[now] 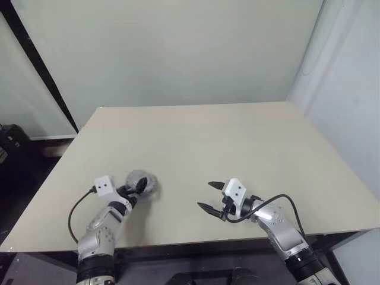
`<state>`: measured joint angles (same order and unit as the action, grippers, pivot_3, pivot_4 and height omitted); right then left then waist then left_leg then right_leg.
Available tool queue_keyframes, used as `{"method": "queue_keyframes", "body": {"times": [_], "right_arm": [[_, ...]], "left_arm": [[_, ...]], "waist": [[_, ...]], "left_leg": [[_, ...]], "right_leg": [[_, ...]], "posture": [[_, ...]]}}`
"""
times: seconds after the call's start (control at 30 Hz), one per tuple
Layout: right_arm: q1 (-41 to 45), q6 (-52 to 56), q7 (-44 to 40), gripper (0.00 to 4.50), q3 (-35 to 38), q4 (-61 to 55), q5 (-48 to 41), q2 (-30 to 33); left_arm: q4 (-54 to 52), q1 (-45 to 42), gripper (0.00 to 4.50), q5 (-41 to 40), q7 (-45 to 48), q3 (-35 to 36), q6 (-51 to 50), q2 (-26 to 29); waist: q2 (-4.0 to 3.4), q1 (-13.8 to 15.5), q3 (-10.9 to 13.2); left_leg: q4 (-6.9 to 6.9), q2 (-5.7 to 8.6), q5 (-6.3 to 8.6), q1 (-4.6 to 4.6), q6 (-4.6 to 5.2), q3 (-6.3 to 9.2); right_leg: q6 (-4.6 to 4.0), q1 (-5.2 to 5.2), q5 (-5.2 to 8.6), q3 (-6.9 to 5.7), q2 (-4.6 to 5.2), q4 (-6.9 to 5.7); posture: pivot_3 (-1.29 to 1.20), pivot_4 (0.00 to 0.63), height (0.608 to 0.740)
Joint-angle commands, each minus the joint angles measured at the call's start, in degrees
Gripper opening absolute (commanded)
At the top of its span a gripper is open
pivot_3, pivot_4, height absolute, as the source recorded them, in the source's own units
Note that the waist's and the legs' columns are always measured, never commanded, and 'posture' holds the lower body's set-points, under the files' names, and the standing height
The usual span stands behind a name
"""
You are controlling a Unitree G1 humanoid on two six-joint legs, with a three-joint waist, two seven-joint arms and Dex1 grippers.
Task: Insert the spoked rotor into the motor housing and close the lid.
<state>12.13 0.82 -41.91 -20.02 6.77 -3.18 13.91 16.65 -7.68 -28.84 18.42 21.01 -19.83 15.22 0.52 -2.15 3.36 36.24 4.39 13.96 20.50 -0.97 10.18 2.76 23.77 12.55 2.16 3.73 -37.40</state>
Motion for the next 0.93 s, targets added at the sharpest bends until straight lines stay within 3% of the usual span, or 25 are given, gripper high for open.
{"method": "queue_keyframes", "body": {"times": [0.03,0.37,0.6,0.73,0.93], "right_arm": [[0.9,-0.6,1.6,4.07,0.9,-0.5,0.6,-0.5],[1.3,2.0,6.0,4.07,4.1,0.7,0.5,-1.0],[0.8,14.4,9.1,4.07,11.1,-4.2,-2.3,1.7],[-1.3,18.1,10.6,4.07,15.4,-7.0,-3.7,3.5],[-3.1,19.5,11.0,4.07,16.3,-8.6,-3.7,4.0]], "left_arm": [[-7.0,1.3,4.47,1.0,-1.8,1.1,1.6,0.9],[-23.9,9.8,4.47,1.6,-0.9,-0.7,-2.8,6.0],[-35.6,10.9,4.47,-0.5,13.2,-13.6,-9.1,13.2],[-37.7,10.5,4.47,-0.7,16.1,-18.9,-11.0,12.5],[-35.3,11.3,4.47,1.0,15.9,-20.0,-9.2,10.8]], "waist": [[0.0,0.1,0.0],[-0.04,0.9,0.0],[-0.17,1.3,0.1],[-0.2,1.3,0.1],[-0.23,0.8,0.1]], "left_leg": [[0.0,-0.02,0.0,0.0,0.0,0.0],[0.01,-0.1,0.01,-0.25,-0.01,-0.03],[0.18,-0.07,0.01,-0.21,0.01,-0.14],[0.16,-0.07,0.01,-0.22,0.02,-0.18],[-0.06,-0.16,0.02,-0.4,0.03,-0.22]], "right_leg": [[0.0,0.0,0.0,0.0,0.0,0.0],[-0.09,-0.24,0.05,0.0,0.0,-0.01],[-0.16,-0.33,0.1,0.07,0.07,0.0],[-0.16,-0.31,0.1,0.08,0.03,0.0],[-0.16,-0.27,0.1,0.05,-0.12,-0.04]], "posture": [[0.0,0.0,0.74],[0.0,0.0,0.74],[0.0,0.0,0.74],[0.0,0.0,0.74],[0.0,0.0,0.74]]}}
